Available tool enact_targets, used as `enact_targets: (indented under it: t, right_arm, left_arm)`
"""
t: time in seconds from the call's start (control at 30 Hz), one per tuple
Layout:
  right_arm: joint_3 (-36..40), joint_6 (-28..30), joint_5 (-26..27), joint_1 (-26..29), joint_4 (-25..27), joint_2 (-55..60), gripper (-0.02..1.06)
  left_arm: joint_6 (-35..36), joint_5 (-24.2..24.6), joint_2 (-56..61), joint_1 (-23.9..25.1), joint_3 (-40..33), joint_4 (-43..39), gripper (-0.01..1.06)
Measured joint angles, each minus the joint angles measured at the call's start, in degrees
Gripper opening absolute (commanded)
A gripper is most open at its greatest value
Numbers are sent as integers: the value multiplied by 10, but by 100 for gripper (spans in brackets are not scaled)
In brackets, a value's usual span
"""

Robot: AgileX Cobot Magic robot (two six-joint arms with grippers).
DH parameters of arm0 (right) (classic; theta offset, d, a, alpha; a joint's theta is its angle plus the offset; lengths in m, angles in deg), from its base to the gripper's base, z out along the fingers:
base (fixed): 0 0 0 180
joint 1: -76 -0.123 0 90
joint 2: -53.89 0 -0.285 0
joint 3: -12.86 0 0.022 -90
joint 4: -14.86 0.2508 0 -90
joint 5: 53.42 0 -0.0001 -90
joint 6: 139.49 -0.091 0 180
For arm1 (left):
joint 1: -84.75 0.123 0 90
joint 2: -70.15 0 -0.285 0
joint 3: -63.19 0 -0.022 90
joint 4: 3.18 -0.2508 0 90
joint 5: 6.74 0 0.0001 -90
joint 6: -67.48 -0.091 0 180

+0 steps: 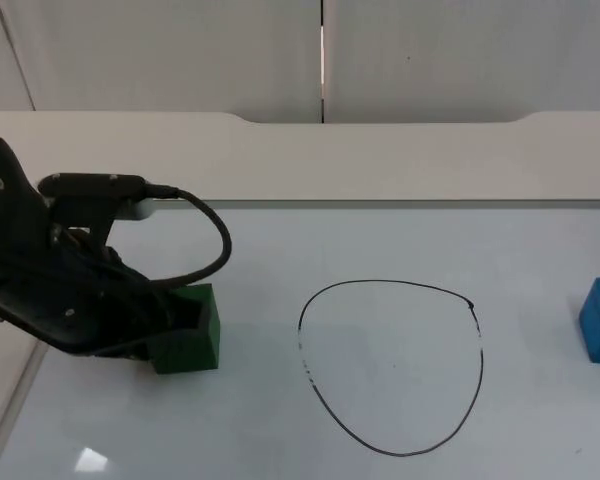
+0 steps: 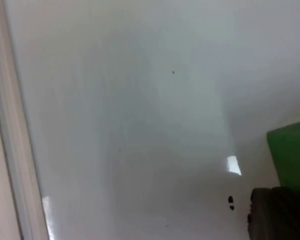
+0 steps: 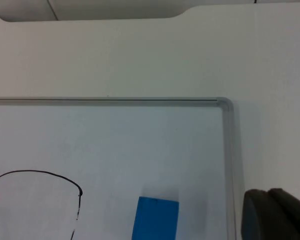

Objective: Push the two cubes into the marked area.

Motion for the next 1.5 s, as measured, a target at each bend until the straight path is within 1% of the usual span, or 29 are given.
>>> enact_targets:
  t: [0.47,0.67,1.03,1.23,1.33,1.5]
  right_arm:
    - [0,0,0,0,0,0,0]
    - [0,0,0,0,0,0,0]
    - [0,7,0,0,16,0,0]
    - [0,8,0,0,16,0,0]
    - [0,8,0,0,16,0,0]
    - [0,8,0,0,16,0,0]
  left_arm:
    - [0,0,0,-5,0,16,0]
    - [0,-19,0,-28,0,21,0]
    - [1,-24,0,-28,6,23,0]
    - [1,-25,0,-51,18,23,0]
    - [1,-32,0,-74,22,23,0]
    - [1,-32,0,-80,22,25,0]
